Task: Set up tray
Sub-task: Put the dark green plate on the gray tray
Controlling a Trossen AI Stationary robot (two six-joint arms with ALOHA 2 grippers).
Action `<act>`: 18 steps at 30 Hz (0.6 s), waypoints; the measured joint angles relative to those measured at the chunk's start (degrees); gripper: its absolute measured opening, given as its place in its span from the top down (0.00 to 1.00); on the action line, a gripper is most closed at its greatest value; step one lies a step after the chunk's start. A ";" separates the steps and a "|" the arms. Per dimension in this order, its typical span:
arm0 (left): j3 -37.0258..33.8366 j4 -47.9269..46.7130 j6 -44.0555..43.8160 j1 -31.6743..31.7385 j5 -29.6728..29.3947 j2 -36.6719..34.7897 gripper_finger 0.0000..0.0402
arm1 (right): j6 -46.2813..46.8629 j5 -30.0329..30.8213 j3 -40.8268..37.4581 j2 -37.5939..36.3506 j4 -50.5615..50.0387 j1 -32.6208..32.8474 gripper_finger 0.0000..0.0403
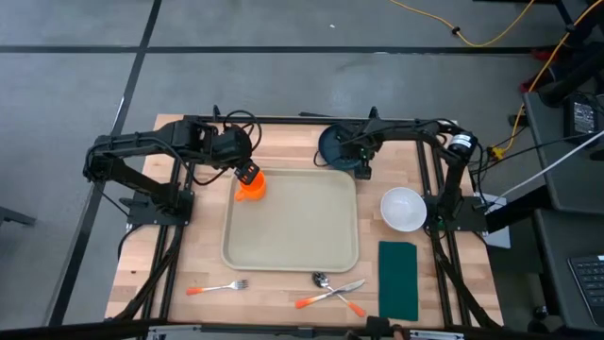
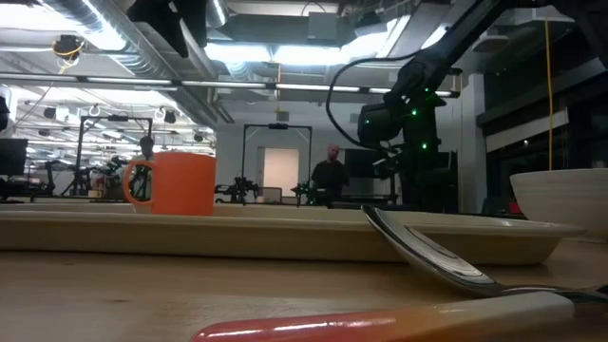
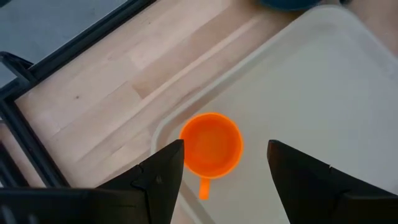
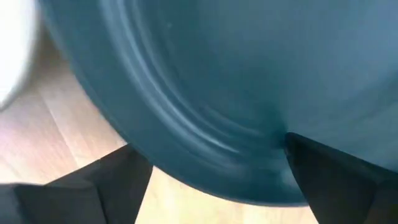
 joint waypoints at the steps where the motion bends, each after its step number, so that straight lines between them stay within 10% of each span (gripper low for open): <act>1: 0.00 0.23 -0.15 0.00 -0.02 0.00 0.44 | -0.19 -0.18 -0.01 0.02 0.10 0.16 0.15; 14: 0.00 3.67 1.57 0.00 0.07 0.02 0.44 | 1.89 3.07 0.05 0.19 0.43 0.39 0.92; 18: 0.00 3.66 2.03 0.00 -0.16 0.02 0.44 | 4.44 4.19 0.20 -0.77 -3.19 0.77 0.94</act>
